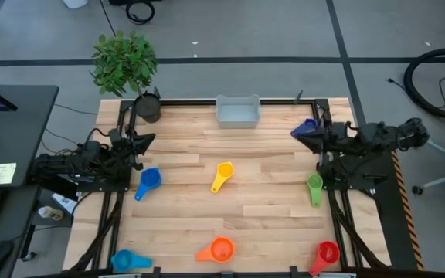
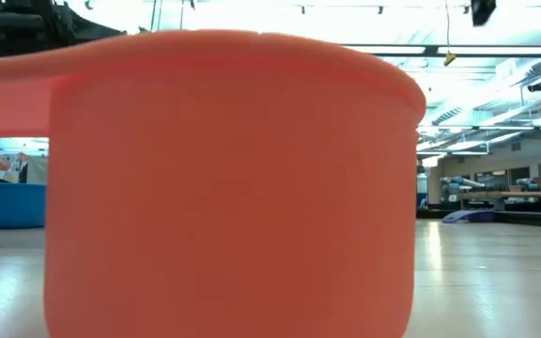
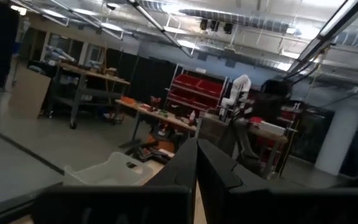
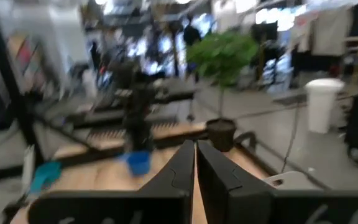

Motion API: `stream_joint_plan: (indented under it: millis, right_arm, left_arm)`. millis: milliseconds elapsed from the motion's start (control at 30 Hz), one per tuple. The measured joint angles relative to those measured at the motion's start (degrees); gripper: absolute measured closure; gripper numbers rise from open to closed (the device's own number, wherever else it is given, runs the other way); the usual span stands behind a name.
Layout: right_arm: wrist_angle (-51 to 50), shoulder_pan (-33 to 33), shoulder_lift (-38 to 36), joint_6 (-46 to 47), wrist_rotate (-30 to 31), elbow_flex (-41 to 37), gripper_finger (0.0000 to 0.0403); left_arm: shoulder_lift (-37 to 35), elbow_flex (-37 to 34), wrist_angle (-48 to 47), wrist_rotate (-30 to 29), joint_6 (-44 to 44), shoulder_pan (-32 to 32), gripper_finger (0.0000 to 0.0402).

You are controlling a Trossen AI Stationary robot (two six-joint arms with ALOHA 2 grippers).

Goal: Nest measuring cups in basket
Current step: Prepare the orange measuring cup

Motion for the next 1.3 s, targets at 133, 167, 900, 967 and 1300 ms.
stream_joint_plan:
  millis: [133,167,900,967,1300]
  right_arm:
    - [-3.53,0.00,8.76,1.70,-3.31,6.95,0.0380]
    - [-4.39,0.00,10.78,2.30,-4.09,8.67,0.0380]
    - [0.95,-3.48,49.25,26.19,-33.02,18.28,0.0391]
    - [4.43,-3.46,52.52,28.93,-37.05,18.28,0.0392]
    - [19.94,-3.52,64.41,39.86,-50.44,18.28,0.0355]
  left_arm:
    - [0.00,0.00,-1.02,-0.85,-0.02,0.00,0.0386]
    - [0.00,0.00,-1.21,-1.05,-0.02,-0.02,0.0386]
    - [0.00,0.07,-5.95,5.76,-0.02,0.00,0.0386]
    - [0.00,0.07,-6.21,6.86,-0.04,-0.02,0.0386]
    - [0.00,0.07,-6.32,8.42,-0.04,0.00,0.0386]
